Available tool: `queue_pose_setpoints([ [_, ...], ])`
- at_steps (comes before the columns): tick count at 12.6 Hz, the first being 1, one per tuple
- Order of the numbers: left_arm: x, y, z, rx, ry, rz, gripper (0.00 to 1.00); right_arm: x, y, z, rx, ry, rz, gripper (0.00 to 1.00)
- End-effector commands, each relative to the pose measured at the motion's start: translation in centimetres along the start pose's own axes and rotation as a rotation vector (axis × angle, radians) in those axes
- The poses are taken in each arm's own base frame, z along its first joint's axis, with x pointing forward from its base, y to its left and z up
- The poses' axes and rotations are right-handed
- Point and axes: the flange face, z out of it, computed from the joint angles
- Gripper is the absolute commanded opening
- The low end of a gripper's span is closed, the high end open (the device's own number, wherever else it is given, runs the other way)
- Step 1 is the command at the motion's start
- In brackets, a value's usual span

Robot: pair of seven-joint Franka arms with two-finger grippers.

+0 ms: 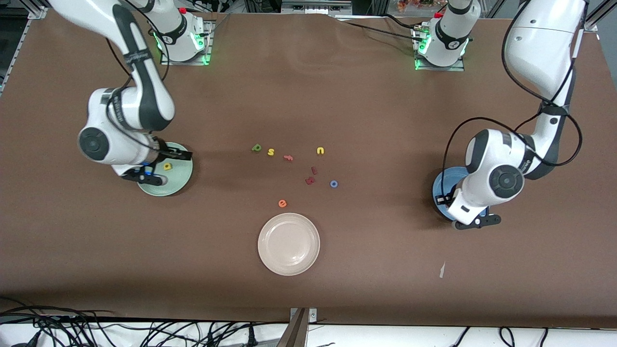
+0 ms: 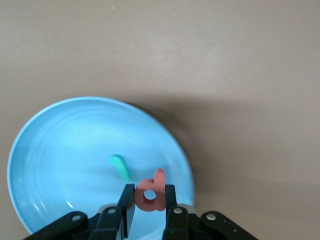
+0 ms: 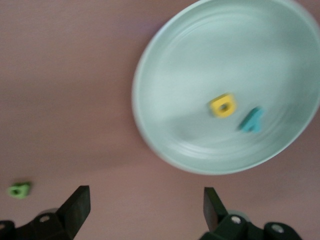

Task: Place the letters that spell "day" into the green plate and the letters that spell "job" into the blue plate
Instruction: 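Drop the teal y on the green plate while the left gripper drops the d, then grasp the green d with the right gripper while the left gripper grasps the blue o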

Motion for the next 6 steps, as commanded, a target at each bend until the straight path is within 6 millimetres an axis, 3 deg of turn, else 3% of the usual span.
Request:
queue_pose_setpoints([
  [1,-4.2,-1.5,2.0,-0.01,0.057,0.078,0.03,-3.3,-4.8,0.4,-0.002,-0.009,0.102,1.0],
  [2,-4.7,-2.0,3.0,-0.017,0.068,0.086,0.11,-4.0,-6.1,0.9,0.002,0.007,0.119,1.0],
  [3,-4.8,-2.1,3.3,-0.016,0.064,0.097,0.51,-4.8,-7.3,1.6,0.01,0.022,0.136,1.0],
  [4,-4.4,-2.1,2.8,-0.017,0.067,0.086,1.0,-5.6,-8.6,2.5,0.02,0.049,0.163,0.99],
  [6,-3.4,-1.9,0.5,-0.011,0.036,0.065,1.0,-8.0,-11.8,5.1,0.041,0.115,0.22,0.99],
])
